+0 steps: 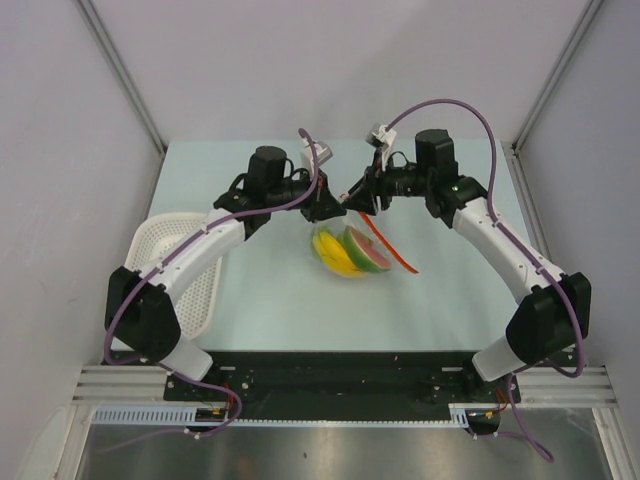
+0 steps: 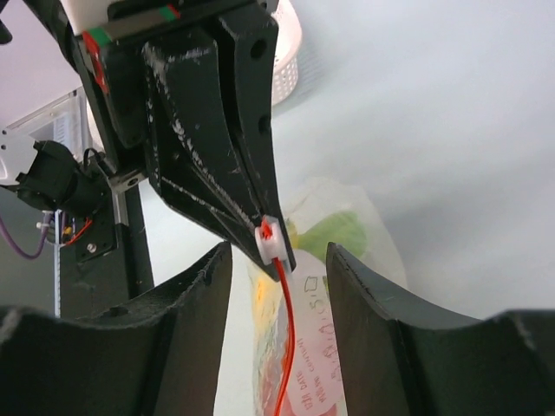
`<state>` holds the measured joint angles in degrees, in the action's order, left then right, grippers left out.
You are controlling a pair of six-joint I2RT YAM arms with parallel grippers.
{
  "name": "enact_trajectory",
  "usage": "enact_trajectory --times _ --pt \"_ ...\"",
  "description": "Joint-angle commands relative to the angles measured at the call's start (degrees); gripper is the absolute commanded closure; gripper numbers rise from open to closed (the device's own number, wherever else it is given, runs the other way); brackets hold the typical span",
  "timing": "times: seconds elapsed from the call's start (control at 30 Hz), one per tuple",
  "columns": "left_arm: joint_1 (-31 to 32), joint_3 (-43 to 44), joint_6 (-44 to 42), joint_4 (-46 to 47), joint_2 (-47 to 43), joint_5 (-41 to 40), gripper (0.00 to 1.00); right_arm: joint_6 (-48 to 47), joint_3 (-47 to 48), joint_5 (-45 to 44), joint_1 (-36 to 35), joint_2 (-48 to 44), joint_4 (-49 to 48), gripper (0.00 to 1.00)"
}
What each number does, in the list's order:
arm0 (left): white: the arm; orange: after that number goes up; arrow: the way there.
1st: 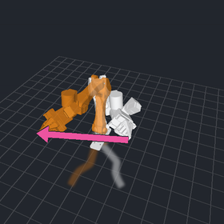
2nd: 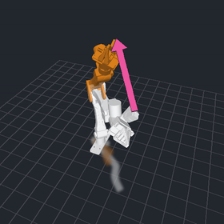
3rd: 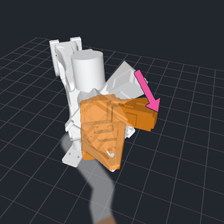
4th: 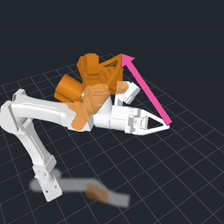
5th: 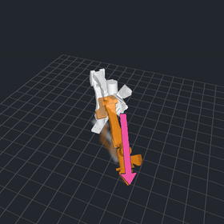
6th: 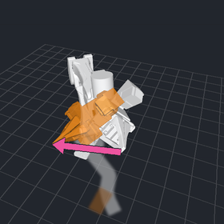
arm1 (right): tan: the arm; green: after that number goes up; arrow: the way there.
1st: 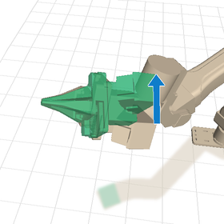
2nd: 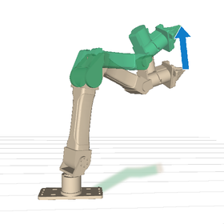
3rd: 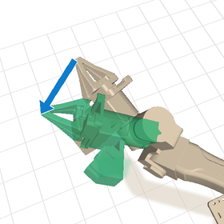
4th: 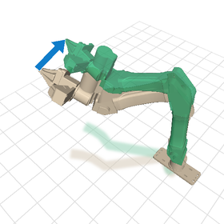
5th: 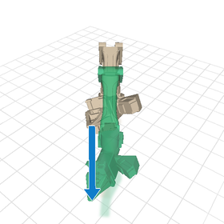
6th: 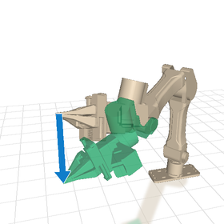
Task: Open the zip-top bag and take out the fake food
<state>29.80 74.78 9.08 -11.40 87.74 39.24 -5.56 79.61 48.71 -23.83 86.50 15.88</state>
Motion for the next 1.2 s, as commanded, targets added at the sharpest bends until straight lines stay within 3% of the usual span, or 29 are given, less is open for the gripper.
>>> enact_trajectory --times 0.0,0.27,0.3,0.4,0.67,1.17 --pt "-0.45 1.50 0.94 1.55 -1.96 1.80 1.00 -0.15 3.35 -0.46 -0.51 1.39 -1.73 0.49" --pt "-0.36 1.16 1.20 1.73 -2.84 2.06 1.00 -0.42 4.23 0.86 -0.95 2.97 -1.38 0.69" --pt "-0.36 1.07 1.20 1.82 -2.93 2.06 1.00 -0.41 4.32 1.12 -1.04 2.89 -1.38 0.80" --pt "-0.53 0.72 2.51 2.17 -3.28 -0.74 1.00 -0.68 4.76 1.30 -1.04 2.71 -0.68 1.00" --pt "-2.11 -4.20 10.07 9.63 -8.20 -11.20 1.00 -2.08 -0.76 -1.42 -1.04 -1.85 3.63 1.00" --pt "-6.25 -5.53 12.63 12.98 -13.82 -24.28 1.00 1.07 -13.34 -4.15 -0.95 -13.37 3.81 1.00"
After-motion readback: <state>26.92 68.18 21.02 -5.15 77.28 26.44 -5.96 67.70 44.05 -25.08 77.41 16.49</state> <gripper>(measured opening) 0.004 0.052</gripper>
